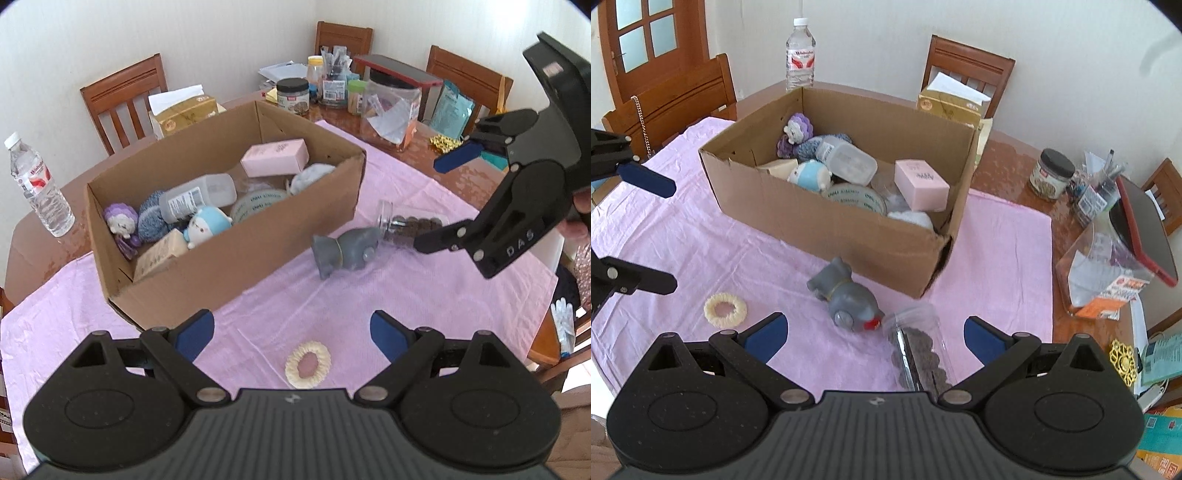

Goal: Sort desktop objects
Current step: 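Move both tools back over the cream scrunchie and cookie jar, then grasp the cream scrunchie with the left tool while the right tool grasps the cookie jar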

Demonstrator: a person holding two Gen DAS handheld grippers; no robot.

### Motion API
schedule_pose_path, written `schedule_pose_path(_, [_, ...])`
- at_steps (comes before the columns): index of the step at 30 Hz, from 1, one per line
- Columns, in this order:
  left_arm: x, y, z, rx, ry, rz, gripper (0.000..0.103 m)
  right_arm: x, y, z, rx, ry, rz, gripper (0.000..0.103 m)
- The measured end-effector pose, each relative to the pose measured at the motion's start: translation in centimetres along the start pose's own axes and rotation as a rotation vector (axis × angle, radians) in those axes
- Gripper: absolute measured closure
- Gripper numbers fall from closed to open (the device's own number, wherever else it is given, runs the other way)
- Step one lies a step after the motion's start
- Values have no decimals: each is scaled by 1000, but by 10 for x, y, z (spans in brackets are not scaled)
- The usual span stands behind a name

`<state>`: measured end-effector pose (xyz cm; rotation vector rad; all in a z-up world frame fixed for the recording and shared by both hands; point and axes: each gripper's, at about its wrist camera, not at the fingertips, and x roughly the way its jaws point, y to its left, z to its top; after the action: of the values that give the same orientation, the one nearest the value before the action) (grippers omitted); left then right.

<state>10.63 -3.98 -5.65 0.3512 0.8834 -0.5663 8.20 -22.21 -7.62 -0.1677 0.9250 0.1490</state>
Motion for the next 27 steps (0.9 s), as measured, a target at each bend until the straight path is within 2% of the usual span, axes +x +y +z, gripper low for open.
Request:
schedule_pose_path(7, [17, -14, -15, 25, 13, -3, 12, 10, -9, -14, 1, 37, 2, 0])
schedule_pose_path(15, [38, -14, -29, 1, 46, -19, 12, 17, -14, -21, -15, 62, 13, 0])
schedule_pose_path(20, [54, -9, -34, -41, 77, -21, 20, 22, -19, -21, -32, 68, 22, 0])
schedule_pose_path(24, [66, -7, -36, -64, 92, -15, 22, 26, -25, -21, -27, 74, 27, 0])
schedule_pose_path(27, [75, -6, -39, -81, 109, -17, 35, 29, -29, -21, -23, 74, 31, 0])
